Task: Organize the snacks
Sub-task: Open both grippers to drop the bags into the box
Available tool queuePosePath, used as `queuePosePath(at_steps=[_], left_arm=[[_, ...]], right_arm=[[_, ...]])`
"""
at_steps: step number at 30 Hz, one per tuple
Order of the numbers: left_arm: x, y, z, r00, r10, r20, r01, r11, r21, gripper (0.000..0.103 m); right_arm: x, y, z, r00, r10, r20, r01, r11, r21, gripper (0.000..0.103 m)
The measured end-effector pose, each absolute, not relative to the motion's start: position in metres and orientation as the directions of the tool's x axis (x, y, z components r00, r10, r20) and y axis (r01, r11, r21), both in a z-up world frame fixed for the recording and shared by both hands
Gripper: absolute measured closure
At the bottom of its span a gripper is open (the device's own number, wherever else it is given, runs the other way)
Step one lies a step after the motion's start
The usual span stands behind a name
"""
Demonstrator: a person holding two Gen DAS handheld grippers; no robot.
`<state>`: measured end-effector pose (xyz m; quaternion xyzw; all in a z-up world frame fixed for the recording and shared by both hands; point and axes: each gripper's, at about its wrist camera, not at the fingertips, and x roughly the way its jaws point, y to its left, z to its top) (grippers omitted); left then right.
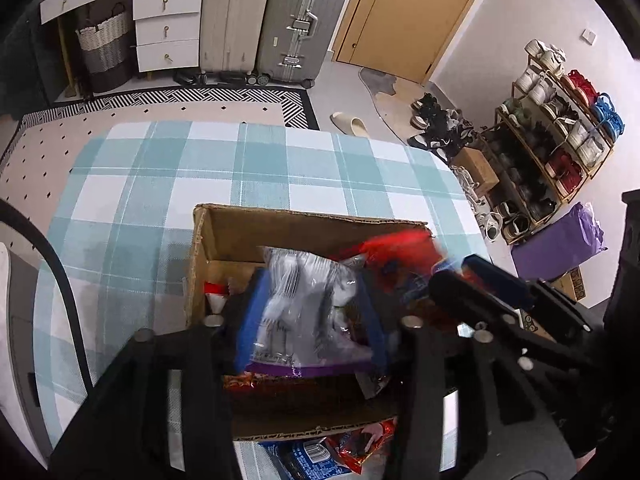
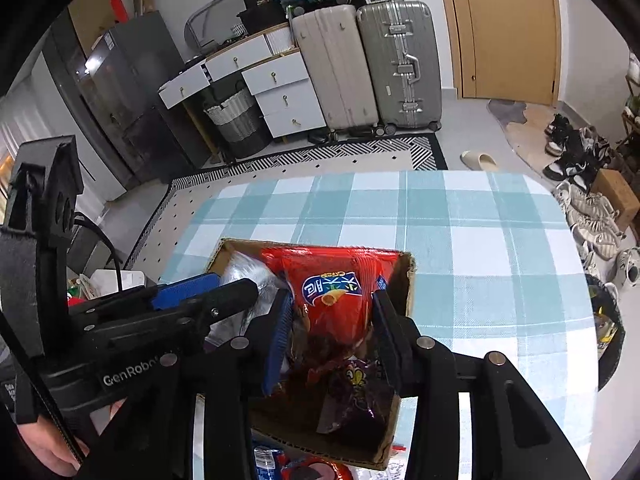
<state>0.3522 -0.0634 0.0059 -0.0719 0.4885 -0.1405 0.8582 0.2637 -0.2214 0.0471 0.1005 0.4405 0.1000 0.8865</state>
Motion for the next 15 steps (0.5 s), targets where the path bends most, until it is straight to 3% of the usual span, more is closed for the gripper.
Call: queuePosePath(at_steps=[3,5,8,15], left_arm=[[0.344,-0.059,0.016,0.519,-0.293,-0.803,0.161,0.956,-0.245,0.040],[0.338,-0.055,0.026,0.540,-0.276,-0.795,0.150,0.961,-0.232,0.031],[0.324,-0.046,0.042,0.580,-0.246,-0.777,0.122,0.969,-0.216,0.024],[0.273,-0.036,0.078,0.628,-0.245,-0.738,0.158,0.969,-0.188,0.022]], right_arm=[[0.259,-0.225,0.056,0.616,0.255,-0.745,-0.083,0.962,0.261,0.051],[0.254,-0.227,0.064,0.629,0.254,-0.734,-0.087,0.962,0.259,0.051],[0.244,-0.231,0.078,0.653,0.253,-0.714,-0.089,0.962,0.260,0.051],[0.202,-0.239,0.117,0.706,0.263,-0.658,-0.097,0.956,0.278,0.050]])
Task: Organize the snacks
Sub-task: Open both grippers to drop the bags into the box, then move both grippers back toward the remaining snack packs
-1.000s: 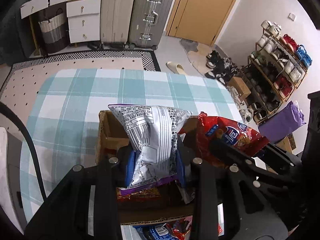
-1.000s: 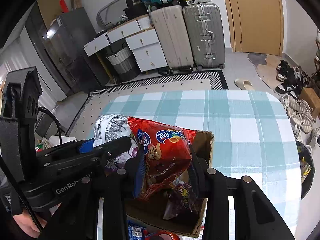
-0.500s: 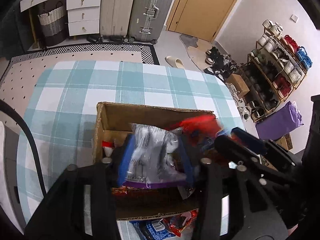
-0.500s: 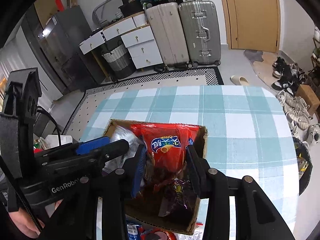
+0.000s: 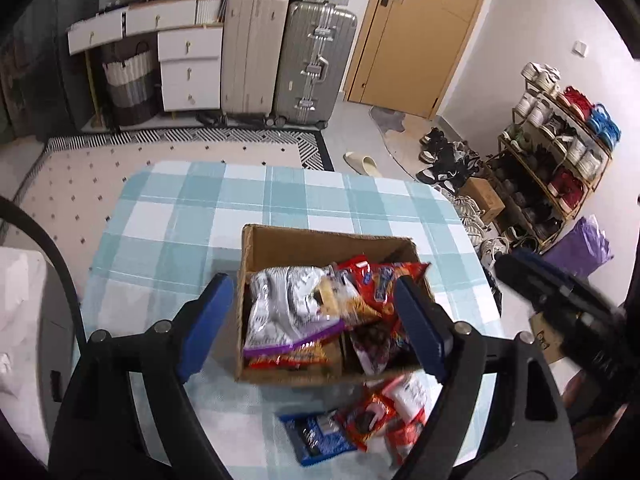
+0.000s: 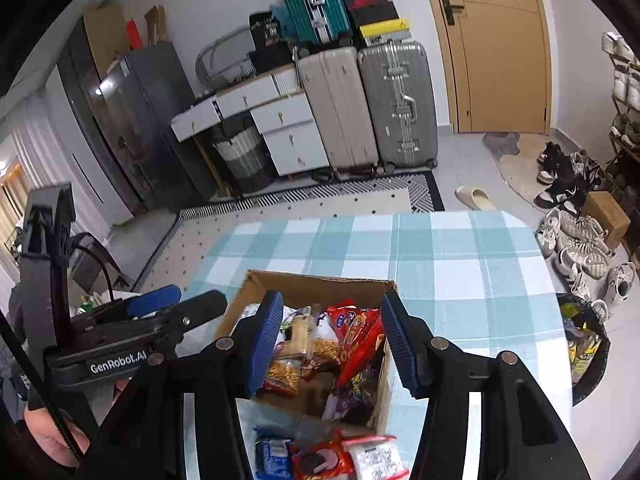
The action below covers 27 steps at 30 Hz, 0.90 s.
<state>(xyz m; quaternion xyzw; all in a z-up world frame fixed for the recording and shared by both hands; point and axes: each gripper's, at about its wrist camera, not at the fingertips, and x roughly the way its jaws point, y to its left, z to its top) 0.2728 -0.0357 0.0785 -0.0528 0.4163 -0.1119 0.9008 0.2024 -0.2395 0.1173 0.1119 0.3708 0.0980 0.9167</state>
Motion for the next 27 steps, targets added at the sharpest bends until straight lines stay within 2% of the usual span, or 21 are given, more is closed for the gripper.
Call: queuePosePath(at_steps=[2,6,9,11,14,17,21,23,27], left_arm=[[0.253,-0.035,0.087,0.648,-0.227,-0.727,0.170,0.974,-0.152,0.021],[0.211,-0.038,0.100,0.678,-0.213,-0.703,0.215,0.973,-0.088,0.020],[0.178,-0.041,0.109,0.708,-0.204,-0.676,0.248,0.968,-0.033,0.019],[0.158,-0.040,0.115,0.729,-0.188,-0.658,0.245,0.969,-0.005,0.014],[0.129,-0.034,0.123,0.763,-0.170,-0.623,0.217,0.976,-0.001,0.003],[0.099,-0.031,0.131,0.833,-0.073,-0.548,0.132,0.989,0.068,0.002],[0.065,-0.035,0.134,0.874,-0.011,-0.485,0.100,0.983,0.157,0.001],[0.051,-0.039,0.134,0.884,0.101,-0.456,0.018,0.968,0.249,0.001],[0.027,-0.032,0.133,0.892,0.074,-0.446,0.018,0.980,0.198,0.001]], right_arm=[[0.187,-0.242,0.128,0.717,0.266,-0.644,-0.099,0.954,0.284,0.049],[0.152,-0.247,0.148,0.745,0.274,-0.608,-0.104,0.948,0.300,0.039],[0.123,-0.250,0.161,0.761,0.274,-0.588,-0.109,0.948,0.300,0.037],[0.103,-0.251,0.168,0.771,0.278,-0.573,-0.113,0.945,0.306,0.036],[0.073,-0.253,0.177,0.792,0.275,-0.545,-0.115,0.944,0.310,0.026],[0.045,-0.258,0.181,0.810,0.295,-0.507,-0.123,0.931,0.345,0.018],[0.014,-0.264,0.179,0.818,0.324,-0.476,-0.131,0.910,0.394,0.017],[-0.002,-0.264,0.175,0.819,0.327,-0.471,-0.132,0.907,0.400,0.016],[-0.022,-0.266,0.159,0.830,0.309,-0.465,-0.108,0.906,0.410,0.014]])
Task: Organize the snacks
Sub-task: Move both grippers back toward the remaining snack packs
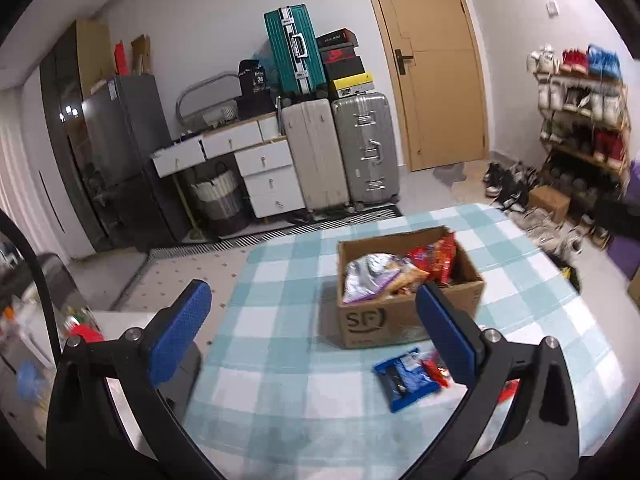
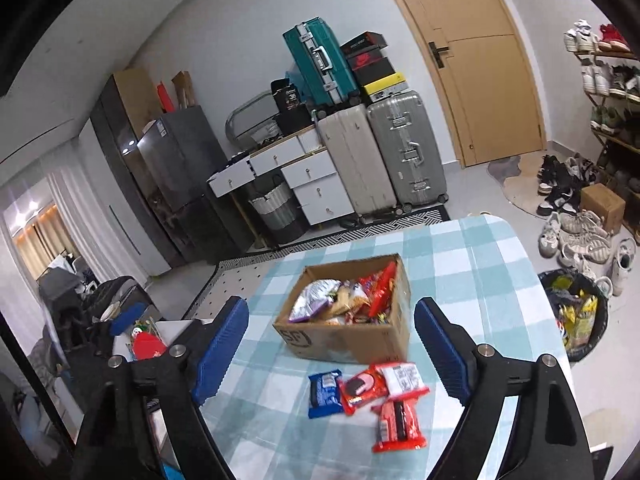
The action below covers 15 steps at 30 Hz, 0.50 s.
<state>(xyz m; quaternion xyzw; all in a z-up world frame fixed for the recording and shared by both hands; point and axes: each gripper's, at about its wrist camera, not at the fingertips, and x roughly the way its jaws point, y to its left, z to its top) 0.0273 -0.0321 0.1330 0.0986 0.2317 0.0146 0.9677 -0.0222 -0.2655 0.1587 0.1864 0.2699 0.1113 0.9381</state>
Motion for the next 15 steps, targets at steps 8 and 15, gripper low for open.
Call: queuePosePath(at_steps=[8,15], left_arm=[[0.015,-0.020,0.105,0.871,0.032,-0.491,0.007,0.997,0.077,0.001],[0.039,-0.014,0.052,0.830,-0.037,-0.557,0.036,0.999,-0.013,0.001]], right_arm=[[-0.038,-0.270,0.100,0.800,0.280,-0.531,-0.001,0.885,0.465,0.006],[-0.023,-0.270,0.039,0.744,0.255,-0.617,0.072,0.888,0.454,0.006]])
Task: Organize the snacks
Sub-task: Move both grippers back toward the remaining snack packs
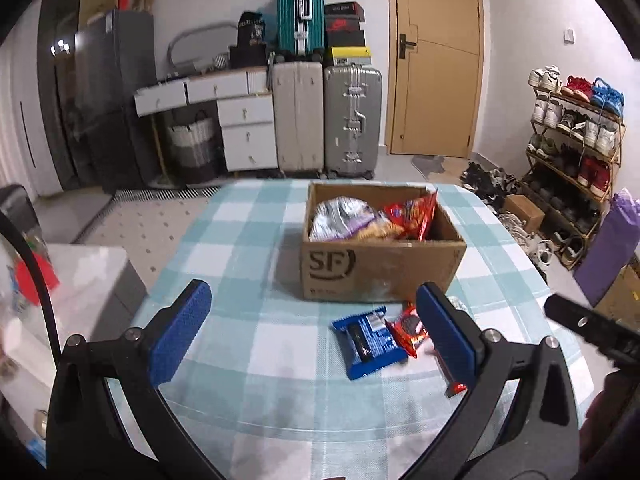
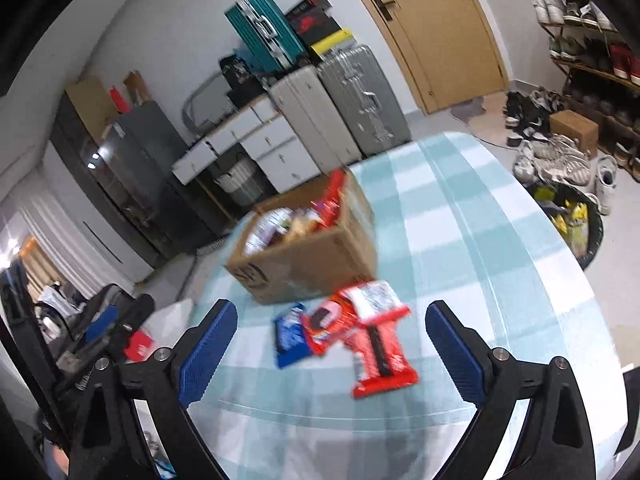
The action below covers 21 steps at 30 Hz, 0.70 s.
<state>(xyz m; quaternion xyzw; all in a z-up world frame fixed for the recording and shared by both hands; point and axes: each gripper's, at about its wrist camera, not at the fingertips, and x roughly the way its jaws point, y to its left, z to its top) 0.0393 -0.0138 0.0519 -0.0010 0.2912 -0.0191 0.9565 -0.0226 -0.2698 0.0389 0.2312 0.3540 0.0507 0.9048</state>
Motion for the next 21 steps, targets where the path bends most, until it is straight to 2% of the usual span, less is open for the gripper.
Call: queuePosePath(at_steps=[9,16,21], left_arm=[[0.080,-0.012,-0.020,0.786,-0.090,-0.612,0.062,0.996,-0.067,0.001],[0.098,0.001,-0.052,0.753,-0.153,-0.640,0.087,0.987,-0.133,0.001],[0.101,0.009,-0.055,0.734,-0.205,-0.647,0.104,0.976,-0.191,0.001]], right_arm=[[0.003,-0.259,-0.036,0.634,0.196,-0.748,0.114,0.933,0.341,0.006],[0.026,-0.244,-0.064,0.601,0.170,-0.781,0.071,0.962,0.264,0.006],[0.037,-0.238,-0.077,0.574,0.184,-0.798,0.042,0.966,0.254,0.006]])
